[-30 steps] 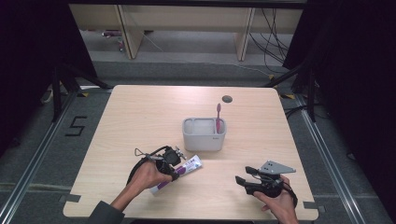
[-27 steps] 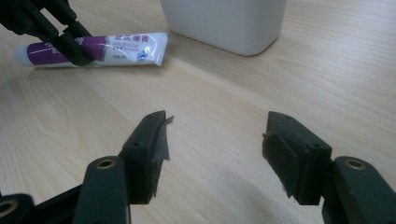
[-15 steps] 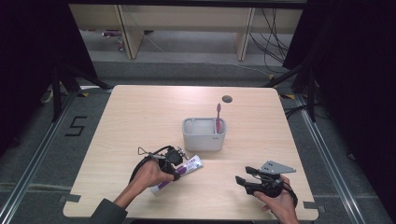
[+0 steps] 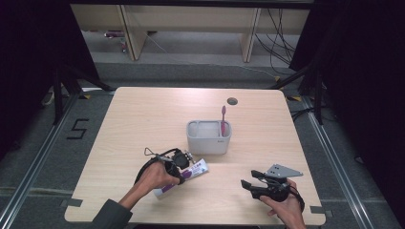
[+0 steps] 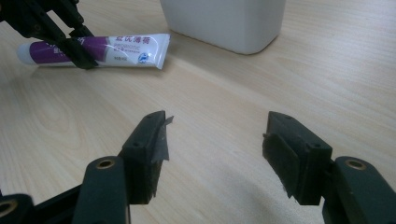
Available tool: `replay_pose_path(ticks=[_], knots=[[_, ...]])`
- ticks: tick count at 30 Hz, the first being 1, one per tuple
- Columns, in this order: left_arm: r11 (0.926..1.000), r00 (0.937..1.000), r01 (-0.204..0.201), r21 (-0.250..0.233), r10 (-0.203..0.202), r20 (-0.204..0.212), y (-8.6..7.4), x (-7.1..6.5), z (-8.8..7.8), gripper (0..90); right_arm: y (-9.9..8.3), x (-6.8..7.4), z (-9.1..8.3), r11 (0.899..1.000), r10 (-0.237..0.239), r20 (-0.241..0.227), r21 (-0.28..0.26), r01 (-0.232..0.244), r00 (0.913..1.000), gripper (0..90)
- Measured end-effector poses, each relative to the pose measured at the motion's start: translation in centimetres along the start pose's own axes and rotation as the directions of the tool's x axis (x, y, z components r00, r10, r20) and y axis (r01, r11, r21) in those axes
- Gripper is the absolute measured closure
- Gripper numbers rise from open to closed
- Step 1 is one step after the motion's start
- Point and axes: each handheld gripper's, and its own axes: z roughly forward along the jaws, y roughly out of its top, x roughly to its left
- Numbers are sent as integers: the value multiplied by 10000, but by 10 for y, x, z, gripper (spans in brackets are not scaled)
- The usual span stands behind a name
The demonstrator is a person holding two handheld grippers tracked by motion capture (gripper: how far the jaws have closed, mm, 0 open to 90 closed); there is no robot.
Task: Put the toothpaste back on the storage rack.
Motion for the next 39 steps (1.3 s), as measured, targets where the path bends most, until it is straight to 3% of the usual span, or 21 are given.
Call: replay_pose_path(ticks=[9,10,12,14,16,20,24,27,33,34,36,38,39], knots=[[9993,9998,-179,-337,178,-29,-2,-1,0,745,-1,-1,1,9999,8,-25,-140,-8,10000,398],[9991,9998,-210,-361,209,-33,-2,-1,-1,745,-1,0,1,9998,195,-127,-28,-195,9997,399],[9977,9997,-228,-637,220,-130,-4,-2,-3,746,0,-1,1,9998,-16,-5,-182,16,10000,399],[9934,9998,-164,-1136,156,-81,-6,-3,-9,746,0,-1,-1,10000,59,72,18,-59,10000,399],[9887,9998,-218,-1482,211,-68,-7,-3,-16,746,0,-4,0,9996,-277,196,-96,279,9994,399],[9817,9994,-30,-1905,95,331,-10,-6,-26,745,0,-2,0,9999,-86,121,-56,87,9999,399],[9689,9992,13,-2475,86,393,-12,-6,-31,745,0,-3,0,9999,-146,135,-75,147,9998,399],[9538,9985,136,-3003,32,551,-15,-4,-36,745,0,-4,0,9994,-289,167,-163,292,9994,399],[9366,9985,213,-3496,-22,549,-19,3,-48,745,1,-5,-2,9998,-153,178,-90,155,9997,399],[9278,9981,402,-3710,-199,584,-20,2,-49,745,1,-5,-2,9998,-134,174,-171,137,9998,398],[9298,9987,275,-3671,-96,504,-21,3,-54,745,0,-6,-2,9997,-120,213,-226,124,9997,398],[9242,9991,222,-3813,-69,414,-21,4,-56,745,-1,-5,-1,9995,151,146,-266,-147,9998,398],[9179,9983,388,-3949,-188,543,-21,4,-58,745,0,-7,-2,9997,-148,279,-198,154,9995,398]])
